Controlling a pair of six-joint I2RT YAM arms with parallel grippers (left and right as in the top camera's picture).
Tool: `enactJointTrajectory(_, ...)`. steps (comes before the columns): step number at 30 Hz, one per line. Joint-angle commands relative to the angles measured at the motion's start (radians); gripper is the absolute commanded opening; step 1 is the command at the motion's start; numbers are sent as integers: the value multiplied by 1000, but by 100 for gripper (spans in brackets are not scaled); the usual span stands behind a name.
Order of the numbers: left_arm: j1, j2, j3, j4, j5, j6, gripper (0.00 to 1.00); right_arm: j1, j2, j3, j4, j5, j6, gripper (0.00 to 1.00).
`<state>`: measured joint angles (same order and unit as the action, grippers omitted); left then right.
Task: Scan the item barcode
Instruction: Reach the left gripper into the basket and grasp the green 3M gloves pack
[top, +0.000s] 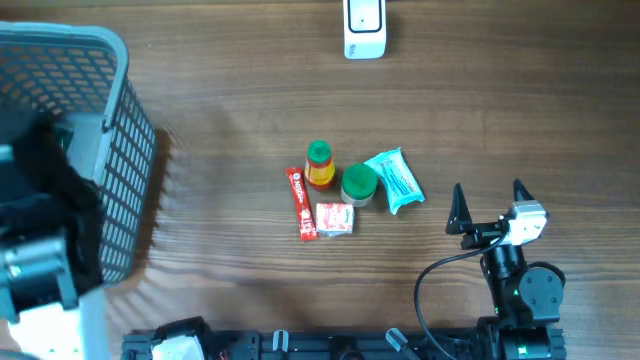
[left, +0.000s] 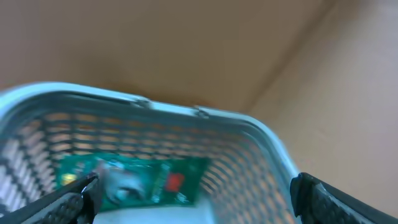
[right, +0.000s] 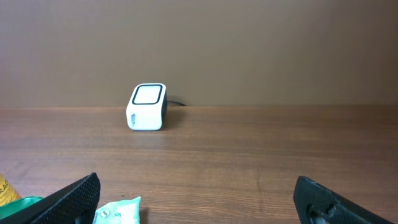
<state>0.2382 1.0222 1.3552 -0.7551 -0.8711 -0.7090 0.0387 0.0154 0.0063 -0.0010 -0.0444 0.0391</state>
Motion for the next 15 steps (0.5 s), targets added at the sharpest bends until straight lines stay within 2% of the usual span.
enactJointTrajectory(1, 164, 79, 6, 25, 198, 124, 100, 3, -8, -1, 2, -8, -12, 100)
enactJointTrajectory(3, 241, 126, 6, 56, 358, 262, 100, 3, -8, -1, 2, -8, -12, 100)
enactJointTrajectory(6, 348, 209, 6, 78, 635, 542, 100, 3, -8, -1, 2, -8, -13, 100)
enactJointTrajectory(8, 391, 264, 6, 61, 742, 703, 100, 3, -8, -1, 2, -8, -12, 100)
enactJointTrajectory(12, 433, 391, 6, 47, 767, 930, 100, 3, -8, -1, 2, -8, -12, 100)
enactJointTrajectory(15, 432, 456, 6, 20, 766, 1154, 100, 3, -8, -1, 2, -8, -13, 100)
